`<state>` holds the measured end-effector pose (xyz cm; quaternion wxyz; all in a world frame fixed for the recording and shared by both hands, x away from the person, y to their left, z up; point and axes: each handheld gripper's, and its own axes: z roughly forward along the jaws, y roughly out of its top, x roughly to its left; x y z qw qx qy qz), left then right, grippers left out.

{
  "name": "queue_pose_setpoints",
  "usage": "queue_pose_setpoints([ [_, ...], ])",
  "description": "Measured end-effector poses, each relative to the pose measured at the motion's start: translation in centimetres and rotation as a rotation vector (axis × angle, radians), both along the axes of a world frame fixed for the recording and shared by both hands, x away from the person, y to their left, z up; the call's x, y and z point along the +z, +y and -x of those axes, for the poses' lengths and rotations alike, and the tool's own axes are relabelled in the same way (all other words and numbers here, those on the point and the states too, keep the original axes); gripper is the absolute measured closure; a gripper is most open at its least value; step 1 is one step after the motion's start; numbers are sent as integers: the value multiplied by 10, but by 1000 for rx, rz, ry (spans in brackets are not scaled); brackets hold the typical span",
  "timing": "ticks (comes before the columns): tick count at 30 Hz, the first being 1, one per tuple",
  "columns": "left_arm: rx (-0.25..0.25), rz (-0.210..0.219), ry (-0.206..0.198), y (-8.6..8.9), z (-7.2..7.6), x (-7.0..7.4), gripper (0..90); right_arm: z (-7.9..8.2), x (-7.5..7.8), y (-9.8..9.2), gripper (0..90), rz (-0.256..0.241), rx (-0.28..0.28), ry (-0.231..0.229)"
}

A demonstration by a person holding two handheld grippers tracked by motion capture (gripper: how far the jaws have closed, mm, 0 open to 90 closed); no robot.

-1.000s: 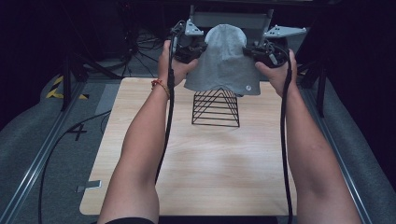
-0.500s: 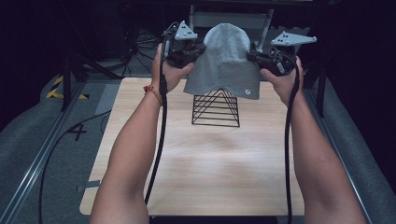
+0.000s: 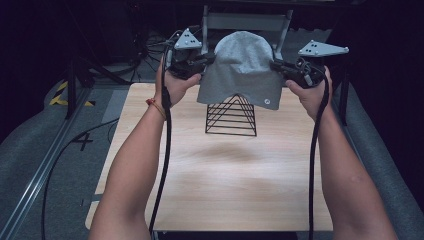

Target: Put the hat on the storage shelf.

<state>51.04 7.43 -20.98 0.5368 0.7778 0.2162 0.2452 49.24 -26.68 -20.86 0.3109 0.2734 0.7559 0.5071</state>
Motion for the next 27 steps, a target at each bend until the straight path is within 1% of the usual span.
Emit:
queue_pose_setpoints([
  [3,-25,2,-2,2,6,-4,877,4,-2,1,859,6,11,-6],
  [8,-41,7,4,7,12,-13,877,11,-10,1,859,13,27,-4],
  [10,-44,25,-3,10,15,-14,877,13,-12,0,859,10,30,-3],
  [11,-45,39,2,11,16,-14,877,15,-13,-1,859,11,29,-6],
  [13,-45,43,0,15,17,-13,877,16,-13,-3,859,12,32,-10],
  [16,-49,33,-1,18,21,-16,877,21,-12,-5,858,12,36,-12],
  [19,-46,-17,1,14,22,-25,876,22,-17,-6,858,31,40,-9],
  [21,-47,-15,17,12,18,-33,877,21,-24,-5,858,47,35,1],
  [22,-45,-13,31,12,16,-36,876,20,-27,-5,858,45,31,10],
  [24,-44,-17,42,11,12,-40,876,17,-32,-5,858,44,29,20],
  [25,-41,-11,49,10,11,-42,876,16,-33,-4,857,44,28,21],
  [26,-37,-12,48,10,10,-44,877,16,-35,-4,857,44,28,24],
  [27,-30,-22,49,9,9,-46,876,16,-36,-4,858,41,31,27],
])
